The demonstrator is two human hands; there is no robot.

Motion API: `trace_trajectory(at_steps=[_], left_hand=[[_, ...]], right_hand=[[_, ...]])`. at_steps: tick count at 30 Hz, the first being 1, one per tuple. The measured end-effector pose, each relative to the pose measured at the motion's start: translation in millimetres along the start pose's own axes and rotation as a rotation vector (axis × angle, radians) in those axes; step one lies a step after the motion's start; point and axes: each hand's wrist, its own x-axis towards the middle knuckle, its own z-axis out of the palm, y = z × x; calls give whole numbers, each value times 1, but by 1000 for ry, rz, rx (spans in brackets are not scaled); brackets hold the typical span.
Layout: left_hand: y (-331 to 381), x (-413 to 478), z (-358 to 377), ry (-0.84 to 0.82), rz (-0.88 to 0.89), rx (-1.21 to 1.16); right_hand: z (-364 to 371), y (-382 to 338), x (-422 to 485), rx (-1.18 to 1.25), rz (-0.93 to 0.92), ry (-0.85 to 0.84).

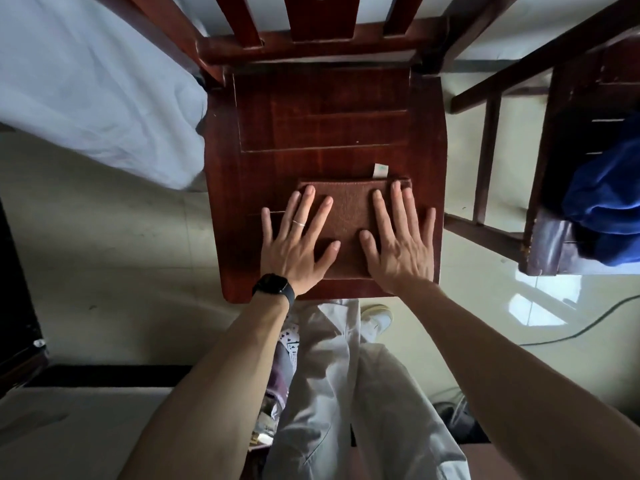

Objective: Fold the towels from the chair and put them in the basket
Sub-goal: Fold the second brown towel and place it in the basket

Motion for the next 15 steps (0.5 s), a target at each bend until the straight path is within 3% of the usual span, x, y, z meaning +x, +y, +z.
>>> trace_trajectory(at_steps=[5,8,12,15], left_hand=[[2,1,-3,-22,-33,14],[12,-2,-13,4,-192,-44],[26,-10,-33,168,-286,-357],[28,-3,-48,182,-559,-737]], right_hand=[[-4,-6,-2,13,30,42],[-15,-13,-9,76,230,63],[-38,-13,-18,348,434,144],[-53,-8,-13,722,595,87]])
